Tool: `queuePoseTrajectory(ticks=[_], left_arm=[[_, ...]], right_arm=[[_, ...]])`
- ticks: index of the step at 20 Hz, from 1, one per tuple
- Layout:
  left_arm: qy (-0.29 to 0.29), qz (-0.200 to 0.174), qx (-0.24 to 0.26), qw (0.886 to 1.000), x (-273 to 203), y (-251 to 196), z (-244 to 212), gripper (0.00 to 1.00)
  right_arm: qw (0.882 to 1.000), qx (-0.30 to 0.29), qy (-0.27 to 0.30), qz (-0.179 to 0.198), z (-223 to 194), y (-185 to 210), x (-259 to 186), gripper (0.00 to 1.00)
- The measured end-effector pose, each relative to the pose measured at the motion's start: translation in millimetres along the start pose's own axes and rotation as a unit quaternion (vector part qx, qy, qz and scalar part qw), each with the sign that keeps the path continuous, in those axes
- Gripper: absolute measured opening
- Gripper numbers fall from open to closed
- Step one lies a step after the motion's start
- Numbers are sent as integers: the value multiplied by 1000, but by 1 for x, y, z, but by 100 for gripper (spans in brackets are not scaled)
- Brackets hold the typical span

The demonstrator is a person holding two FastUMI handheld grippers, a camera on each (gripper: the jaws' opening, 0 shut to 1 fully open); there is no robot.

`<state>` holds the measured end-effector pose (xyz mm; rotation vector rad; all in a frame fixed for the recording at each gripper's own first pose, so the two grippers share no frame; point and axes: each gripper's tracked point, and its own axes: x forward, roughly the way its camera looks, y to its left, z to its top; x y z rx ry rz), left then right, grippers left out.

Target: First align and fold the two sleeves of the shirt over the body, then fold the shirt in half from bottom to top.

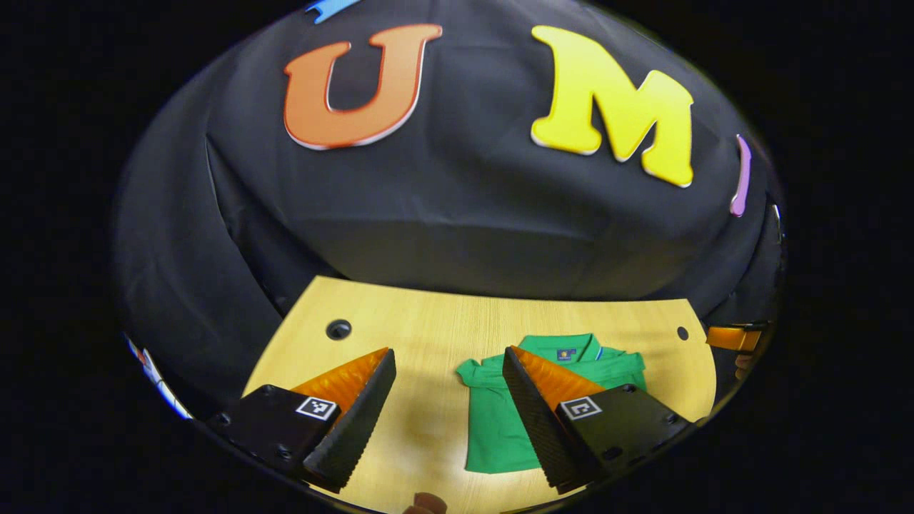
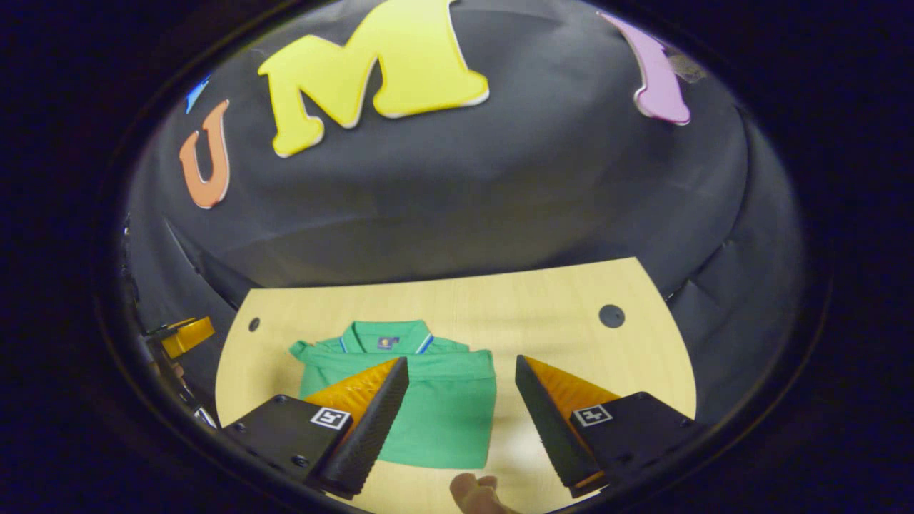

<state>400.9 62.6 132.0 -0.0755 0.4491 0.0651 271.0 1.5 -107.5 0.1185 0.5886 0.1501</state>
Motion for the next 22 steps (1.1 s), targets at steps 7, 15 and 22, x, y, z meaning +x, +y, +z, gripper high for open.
queuePoseTrajectory(ticks=[7,15,22], left_arm=[[-79,-21,5,997,-135,2,25,97],[-125,-3,34,992,-229,-8,-20,97],[-141,-42,3,989,-254,-43,-51,97]], right_arm=[[992,-14,-121,-25,-3,3,-166,98],[971,-53,-233,-34,-35,11,-263,92],[967,-91,-238,-21,-86,43,-267,97]])
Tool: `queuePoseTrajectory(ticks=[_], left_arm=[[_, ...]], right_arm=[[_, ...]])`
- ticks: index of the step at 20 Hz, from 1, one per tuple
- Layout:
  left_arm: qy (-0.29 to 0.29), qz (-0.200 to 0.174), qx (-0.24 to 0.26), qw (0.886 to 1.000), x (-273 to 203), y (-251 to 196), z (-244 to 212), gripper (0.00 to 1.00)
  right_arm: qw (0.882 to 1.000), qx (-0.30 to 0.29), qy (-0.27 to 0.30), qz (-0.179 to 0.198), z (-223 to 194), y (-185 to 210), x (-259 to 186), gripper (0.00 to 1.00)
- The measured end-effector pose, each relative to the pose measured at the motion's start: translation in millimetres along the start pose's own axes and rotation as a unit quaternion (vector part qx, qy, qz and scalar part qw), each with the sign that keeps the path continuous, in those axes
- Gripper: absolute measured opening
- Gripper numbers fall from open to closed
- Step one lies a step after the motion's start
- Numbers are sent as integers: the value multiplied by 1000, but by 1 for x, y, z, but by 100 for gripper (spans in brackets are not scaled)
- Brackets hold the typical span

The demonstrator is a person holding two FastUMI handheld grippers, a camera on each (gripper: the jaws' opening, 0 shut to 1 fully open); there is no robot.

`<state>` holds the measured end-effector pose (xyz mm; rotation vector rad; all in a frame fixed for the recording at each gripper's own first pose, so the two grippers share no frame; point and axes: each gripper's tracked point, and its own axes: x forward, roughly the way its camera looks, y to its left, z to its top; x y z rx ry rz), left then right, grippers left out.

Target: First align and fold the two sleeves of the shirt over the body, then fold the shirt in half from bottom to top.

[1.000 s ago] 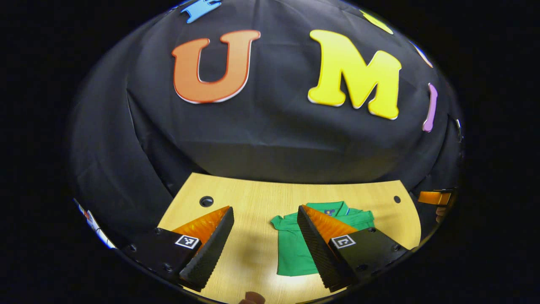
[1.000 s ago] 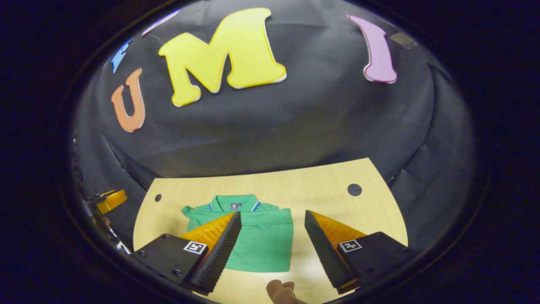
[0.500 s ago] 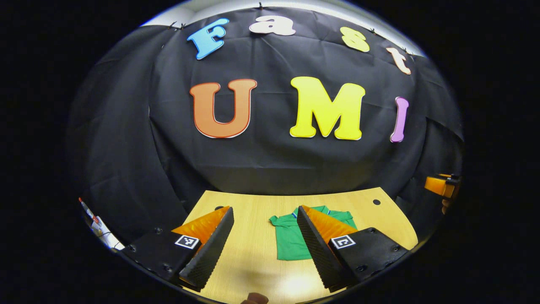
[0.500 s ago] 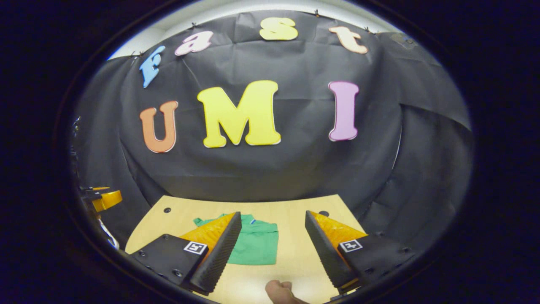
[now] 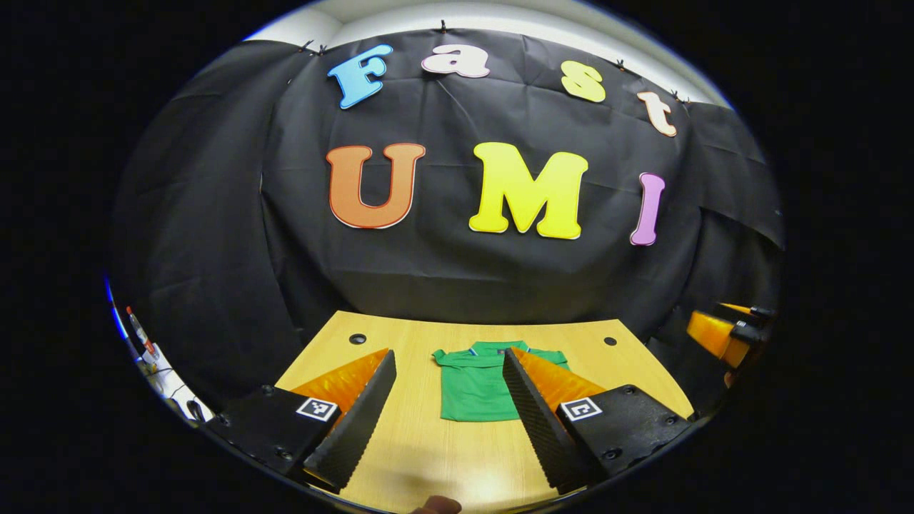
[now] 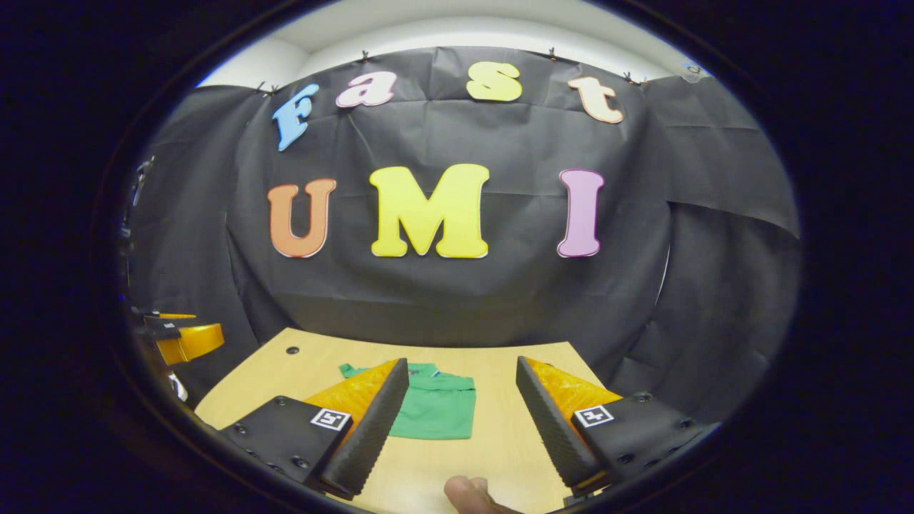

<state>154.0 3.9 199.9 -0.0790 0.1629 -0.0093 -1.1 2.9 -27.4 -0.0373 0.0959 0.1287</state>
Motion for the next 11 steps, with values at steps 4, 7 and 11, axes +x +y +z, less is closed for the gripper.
queuePoseTrajectory(ticks=[4,7,11], left_arm=[[-26,-4,27,999,-6,-5,1,97],[-18,-8,38,999,-9,-7,-12,97],[-14,-14,28,999,-14,1,-22,97]], right_arm=[[999,-32,20,36,-12,32,2,97],[997,-46,29,49,-17,52,2,96],[996,-55,39,58,-25,70,-2,96]])
